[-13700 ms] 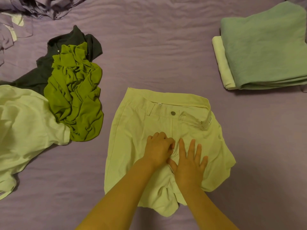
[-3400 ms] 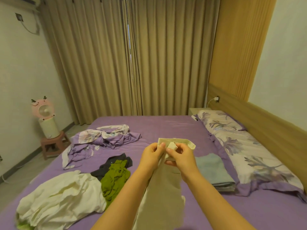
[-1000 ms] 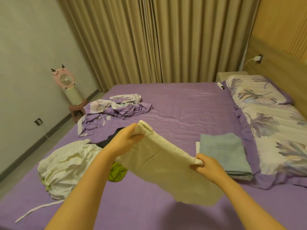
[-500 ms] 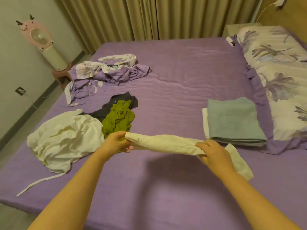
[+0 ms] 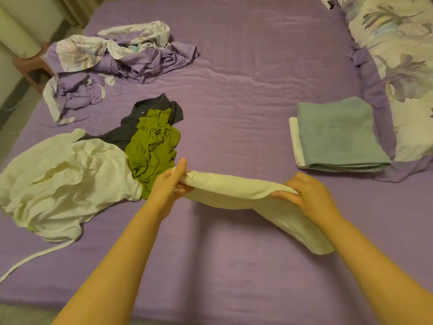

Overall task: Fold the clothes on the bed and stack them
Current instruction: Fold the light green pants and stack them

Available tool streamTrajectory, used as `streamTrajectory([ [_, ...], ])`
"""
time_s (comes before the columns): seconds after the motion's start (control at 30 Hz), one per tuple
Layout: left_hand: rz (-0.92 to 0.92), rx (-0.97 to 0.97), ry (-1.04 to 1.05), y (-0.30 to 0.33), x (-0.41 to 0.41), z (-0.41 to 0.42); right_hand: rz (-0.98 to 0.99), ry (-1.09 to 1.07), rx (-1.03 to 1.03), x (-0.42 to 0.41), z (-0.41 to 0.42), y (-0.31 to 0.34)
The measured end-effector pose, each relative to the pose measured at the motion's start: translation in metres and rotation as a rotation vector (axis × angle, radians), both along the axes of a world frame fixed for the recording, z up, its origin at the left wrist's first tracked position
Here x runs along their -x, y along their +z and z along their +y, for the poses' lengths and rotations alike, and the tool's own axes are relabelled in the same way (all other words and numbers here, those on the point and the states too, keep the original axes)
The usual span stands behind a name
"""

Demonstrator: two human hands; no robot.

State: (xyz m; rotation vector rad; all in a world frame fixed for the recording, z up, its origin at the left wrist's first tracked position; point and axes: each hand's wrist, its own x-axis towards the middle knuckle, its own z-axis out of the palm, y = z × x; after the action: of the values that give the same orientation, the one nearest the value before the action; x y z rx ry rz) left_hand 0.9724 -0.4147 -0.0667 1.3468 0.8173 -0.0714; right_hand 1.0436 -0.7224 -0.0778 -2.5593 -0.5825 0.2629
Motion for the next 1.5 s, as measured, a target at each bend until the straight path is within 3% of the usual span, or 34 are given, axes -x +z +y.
streamTrajectory([
  [0.13, -0.082, -0.060, 0.053, 0.018, -0.025, 0.014, -0.126, -0.070, -0.179, -0.015, 0.020, 0.035],
  [0.2, -0.136, -0.101, -0.061, 0.019, -0.023, 0.026, -0.224, -0.106, -0.254, -0.015, 0.030, 0.041],
  [0.3, -0.073, -0.174, -0.268, 0.000, -0.005, 0.045, -0.289, -0.136, -0.271, 0.003, 0.038, 0.022],
  [0.5, 0.092, -0.359, -0.559, -0.091, 0.070, 0.062, 0.098, -0.018, 0.074, 0.100, 0.041, -0.108],
  [0.63, 0.354, -0.505, -0.648, -0.156, 0.124, 0.065, 0.468, 0.046, 0.280, 0.162, 0.038, -0.160],
  [0.67, 0.440, -0.610, -0.680, -0.169, 0.136, 0.065, 0.539, 0.032, 0.304, 0.168, 0.035, -0.164],
  [0.73, 0.522, -1.014, -0.785, -0.186, 0.149, 0.059, 0.577, -0.011, 0.310, 0.172, 0.028, -0.169],
  [0.77, 0.509, -1.184, -0.872, -0.187, 0.149, 0.049, 0.564, -0.038, 0.300, 0.172, 0.023, -0.171],
  [0.83, 0.422, -1.313, -0.970, -0.189, 0.142, 0.020, 0.530, -0.108, 0.264, 0.171, 0.013, -0.175],
  [1.0, 0.057, -1.181, -1.293, -0.194, 0.114, -0.086, 0.447, -0.374, 0.268, 0.169, -0.012, -0.181],
  [1.1, 0.005, -1.068, -1.393, -0.198, 0.110, -0.140, 0.517, -0.439, 0.345, 0.171, -0.030, -0.186],
  [1.2, 0.224, -0.999, -1.531, -0.211, 0.110, -0.160, 0.615, -0.535, 0.270, 0.174, -0.047, -0.190],
  [1.3, 0.307, -1.050, -1.602, -0.214, 0.108, -0.165, 0.641, -0.615, 0.205, 0.175, -0.058, -0.188],
  [1.4, 0.294, -0.945, -1.442, -0.203, 0.103, -0.172, 0.644, -0.768, 0.009, 0.177, -0.059, -0.183],
  [1.5, 0.248, -0.707, -1.020, -0.178, 0.095, -0.196, 0.687, -0.944, -0.367, 0.176, -0.050, -0.170],
])
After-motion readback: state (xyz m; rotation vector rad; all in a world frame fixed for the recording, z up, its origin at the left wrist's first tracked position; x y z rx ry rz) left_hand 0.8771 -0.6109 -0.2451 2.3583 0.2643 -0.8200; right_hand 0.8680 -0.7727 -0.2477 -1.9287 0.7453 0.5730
